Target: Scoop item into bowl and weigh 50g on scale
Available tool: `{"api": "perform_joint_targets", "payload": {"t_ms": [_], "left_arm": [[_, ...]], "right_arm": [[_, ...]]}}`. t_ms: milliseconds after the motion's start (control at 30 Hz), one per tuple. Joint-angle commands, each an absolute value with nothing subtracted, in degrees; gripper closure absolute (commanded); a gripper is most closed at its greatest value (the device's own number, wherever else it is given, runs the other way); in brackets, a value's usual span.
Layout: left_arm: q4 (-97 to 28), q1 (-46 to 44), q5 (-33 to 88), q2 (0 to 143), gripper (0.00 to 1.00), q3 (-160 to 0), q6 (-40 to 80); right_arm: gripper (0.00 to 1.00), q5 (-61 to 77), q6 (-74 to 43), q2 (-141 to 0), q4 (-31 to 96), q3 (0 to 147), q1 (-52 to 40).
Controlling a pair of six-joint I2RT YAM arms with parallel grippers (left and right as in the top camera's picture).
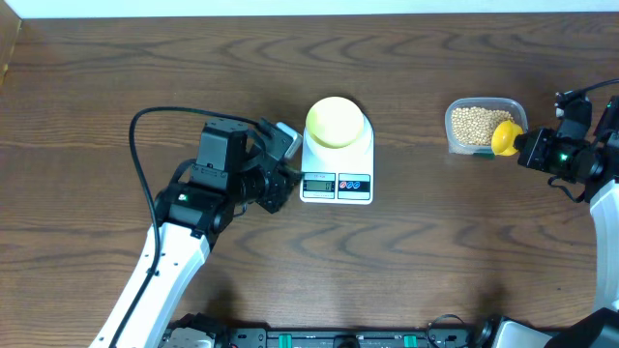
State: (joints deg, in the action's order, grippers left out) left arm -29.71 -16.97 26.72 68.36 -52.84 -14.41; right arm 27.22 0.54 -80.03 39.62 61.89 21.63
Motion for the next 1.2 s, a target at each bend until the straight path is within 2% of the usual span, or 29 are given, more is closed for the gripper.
{"api": "perform_joint_targets", "payload": {"t_ms": [0, 100, 133, 300, 433, 533, 700, 1067, 1167], "left_arm": [[-30.06, -16.69, 27.44, 68.16, 0.07, -52.75, -15.77], [-30.63, -16.69, 27.44, 68.16, 0.07, -52.73, -15.38], [-30.55, -16.69, 27.44, 68.16, 0.02, -52.73, -15.38], [-30.68, -16.67, 26.96, 68.69, 0.02, -52.73, -17.63], [-32.86, -16.67, 19.64, 69.19, 0.02, -52.73, -18.65], [-34.35, -16.67, 18.61, 69.60, 0.02, -52.73, -23.24], [-34.20, -16.67, 22.74, 69.71, 0.02, -52.73, -27.86], [-33.65, -16.16, 24.64, 69.71, 0.03, -52.82, -28.95], [-33.63, -13.52, 31.11, 69.71, 0.03, -52.86, -31.20]], "right_arm": [[0.99, 28.03, 1.37, -80.27, 39.40, 62.54, 21.30], [0.99, 28.05, 1.37, -80.27, 39.40, 62.54, 21.32], [0.99, 28.05, 1.39, -80.27, 39.40, 62.54, 21.32], [0.99, 28.05, 1.37, -80.27, 39.31, 62.54, 21.32], [0.99, 28.05, 1.39, -80.27, 39.22, 62.54, 21.32], [0.99, 28.03, 1.37, -80.27, 39.16, 62.54, 21.32], [0.99, 28.03, 1.37, -80.27, 38.57, 62.54, 21.32], [0.99, 28.10, 1.37, -80.27, 38.61, 62.54, 21.32], [0.99, 29.15, 1.39, -80.27, 38.54, 62.54, 21.32]]}}
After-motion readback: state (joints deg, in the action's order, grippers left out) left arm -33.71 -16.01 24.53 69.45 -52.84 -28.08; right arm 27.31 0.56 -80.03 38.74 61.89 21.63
